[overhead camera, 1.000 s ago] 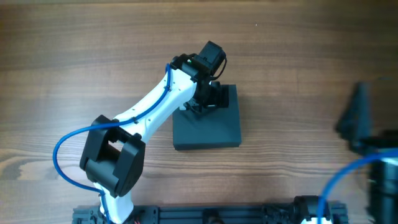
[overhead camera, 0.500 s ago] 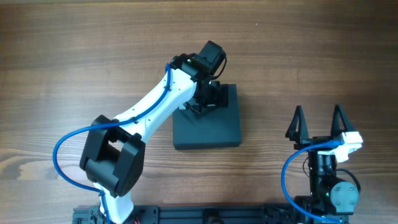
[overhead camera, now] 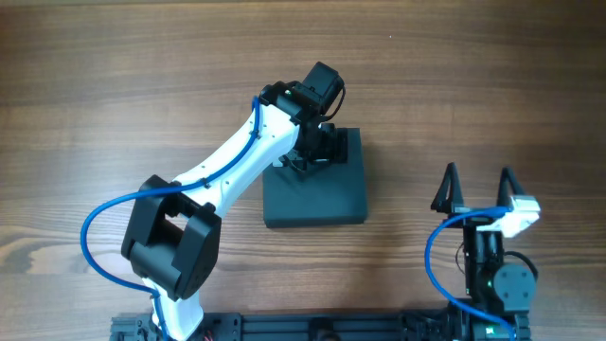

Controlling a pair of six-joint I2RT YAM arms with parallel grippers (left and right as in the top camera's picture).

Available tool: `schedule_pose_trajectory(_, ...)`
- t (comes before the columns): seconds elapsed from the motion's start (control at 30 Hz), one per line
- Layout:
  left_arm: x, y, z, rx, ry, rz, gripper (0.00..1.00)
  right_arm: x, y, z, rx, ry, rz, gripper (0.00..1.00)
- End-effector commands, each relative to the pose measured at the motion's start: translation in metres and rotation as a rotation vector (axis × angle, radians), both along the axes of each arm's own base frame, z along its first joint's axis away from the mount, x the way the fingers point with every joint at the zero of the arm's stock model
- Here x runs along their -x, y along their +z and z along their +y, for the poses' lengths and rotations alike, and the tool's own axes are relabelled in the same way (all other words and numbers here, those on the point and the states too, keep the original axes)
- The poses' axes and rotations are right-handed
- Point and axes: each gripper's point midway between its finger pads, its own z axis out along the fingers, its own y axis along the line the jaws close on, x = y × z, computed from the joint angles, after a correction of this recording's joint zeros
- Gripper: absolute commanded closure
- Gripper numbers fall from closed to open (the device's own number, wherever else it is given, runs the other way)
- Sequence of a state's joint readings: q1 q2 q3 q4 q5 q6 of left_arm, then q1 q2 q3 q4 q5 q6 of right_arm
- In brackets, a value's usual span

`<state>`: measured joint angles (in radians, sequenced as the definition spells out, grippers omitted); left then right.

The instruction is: Pack container

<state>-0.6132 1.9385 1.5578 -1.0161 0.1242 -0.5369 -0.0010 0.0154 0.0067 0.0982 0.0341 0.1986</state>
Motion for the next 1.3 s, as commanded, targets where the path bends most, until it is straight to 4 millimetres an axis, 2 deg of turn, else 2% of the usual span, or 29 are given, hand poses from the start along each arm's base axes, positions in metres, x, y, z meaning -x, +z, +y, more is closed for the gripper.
schedule_pose_trajectory(0.0, 0.0, -0.029, 0.026, -0.112, 0.024, 0.033, 0.0, 0.0, -0.017, -0.001, -0.014, -0.007, 0.068, 0.0)
schedule_pose_trajectory(0.6, 0.0, -0.029, 0.026, -0.112, 0.023, 0.034, 0.0, 0.0, -0.019, -0.001, -0.014, -0.007, 0.073, 0.0)
schedule_pose_trajectory(0.7, -0.01, -0.029, 0.04, -0.195, 0.033, -0.026, 0.0, 0.0, -0.019, -0.001, -0.014, -0.007, 0.073, 0.0)
schedule_pose_trajectory(0.77, -0.036, -0.014, 0.045, -0.226, 0.061, -0.168, 0.0, 0.0, -0.019, -0.001, -0.014, -0.007, 0.074, 0.0)
schedule_pose_trajectory(0.83, -0.076, 0.021, 0.047, -0.233, 0.106, -0.396, 0.0, 0.0, -0.019, -0.001, -0.014, -0.007, 0.074, 0.0)
schedule_pose_trajectory(0.9, -0.113, 0.077, 0.045, -0.205, 0.11, -0.647, 0.0, 0.0, -0.019, -0.001, -0.014, -0.007, 0.073, 0.0)
schedule_pose_trajectory(0.97, -0.14, 0.155, 0.055, -0.148, 0.177, -0.905, 0.0, 0.0, -0.019, -0.001, -0.014, -0.007, 0.073, 0.0)
schedule_pose_trajectory(1.0, -0.147, 0.204, 0.067, -0.103, 0.229, -1.038, 0.0, 0.0, -0.019, -0.001, -0.013, -0.007, 0.074, 0.0)
schedule_pose_trajectory(1.03, -0.148, 0.238, 0.078, -0.064, 0.274, -1.121, 0.0, 0.0, -0.019, -0.001, -0.014, -0.007, 0.073, 0.0)
schedule_pose_trajectory(1.07, -0.143, 0.286, 0.099, -0.005, 0.35, -1.234, 0.0, 0.0, -0.019, -0.001, -0.014, -0.007, 0.074, 0.0)
schedule_pose_trajectory(1.1, -0.133, 0.323, 0.12, 0.031, 0.406, -1.314, 0.0, 0.0, -0.019, -0.001, -0.014, -0.007, 0.073, 0.0)
schedule_pose_trajectory(1.13, -0.124, 0.345, 0.136, 0.046, 0.443, -1.359, 0.0, 0.0, -0.019, -0.001, -0.014, -0.007, 0.074, 0.0)
schedule_pose_trajectory(1.17, -0.108, 0.371, 0.157, 0.059, 0.486, -1.41, 0.0, 0.0, -0.019, -0.001, -0.014, -0.007, 0.073, 0.0)
schedule_pose_trajectory(1.2, -0.077, 0.406, 0.192, 0.063, 0.55, -1.477, 0.0, 0.0, -0.019, -0.001, -0.014, -0.007, 0.074, 0.0)
schedule_pose_trajectory(1.27, -0.043, 0.429, 0.228, 0.042, 0.613, -1.521, 0.0, 0.0, -0.019, -0.001, -0.014, -0.007, 0.073, 0.0)
